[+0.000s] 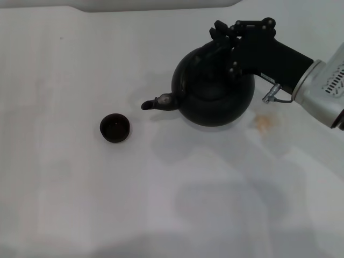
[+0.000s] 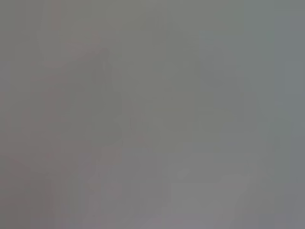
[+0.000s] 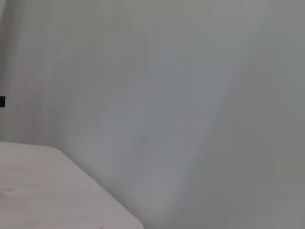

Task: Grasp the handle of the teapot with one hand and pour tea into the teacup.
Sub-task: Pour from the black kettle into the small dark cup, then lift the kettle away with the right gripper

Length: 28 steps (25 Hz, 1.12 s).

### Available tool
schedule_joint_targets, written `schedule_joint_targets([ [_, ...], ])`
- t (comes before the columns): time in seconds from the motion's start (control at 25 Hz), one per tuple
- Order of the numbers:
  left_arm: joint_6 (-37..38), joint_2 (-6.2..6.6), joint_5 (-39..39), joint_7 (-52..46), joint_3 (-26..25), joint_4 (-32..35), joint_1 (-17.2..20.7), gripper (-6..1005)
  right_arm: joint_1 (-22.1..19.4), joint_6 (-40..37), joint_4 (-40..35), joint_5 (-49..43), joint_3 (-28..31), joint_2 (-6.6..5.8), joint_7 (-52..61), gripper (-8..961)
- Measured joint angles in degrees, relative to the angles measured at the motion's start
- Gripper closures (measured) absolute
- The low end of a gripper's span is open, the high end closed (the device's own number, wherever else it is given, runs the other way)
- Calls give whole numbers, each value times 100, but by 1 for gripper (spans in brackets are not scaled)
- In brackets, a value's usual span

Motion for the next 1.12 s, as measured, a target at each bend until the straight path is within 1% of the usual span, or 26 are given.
schedule_joint_targets([
  [0.08,-1,0,0,0,0,0,0,107,-42,233,-188,-99,-40,5,12,873],
  [0.16,0,0,0,0,0,0,0,107,-96,596,-461,-318,-103,40,15,875],
  [0.36,13,0,0,0,0,0,0,108,-266,1293,-1042,-1032,-235,277,3,880],
  [0.44,15,0,0,0,1,0,0,108,-308,1448,-1179,-1207,-292,325,10,882],
  [0.56,17,0,0,0,0,0,3,108,-350,1640,-1350,-1250,-387,328,3,885],
  [0.76,20,0,0,0,0,0,9,108,-289,2218,-1570,-1323,-642,347,-79,888],
  [1.12,22,0,0,0,1,0,23,107,-173,2409,-1640,-1357,-824,371,-315,890],
])
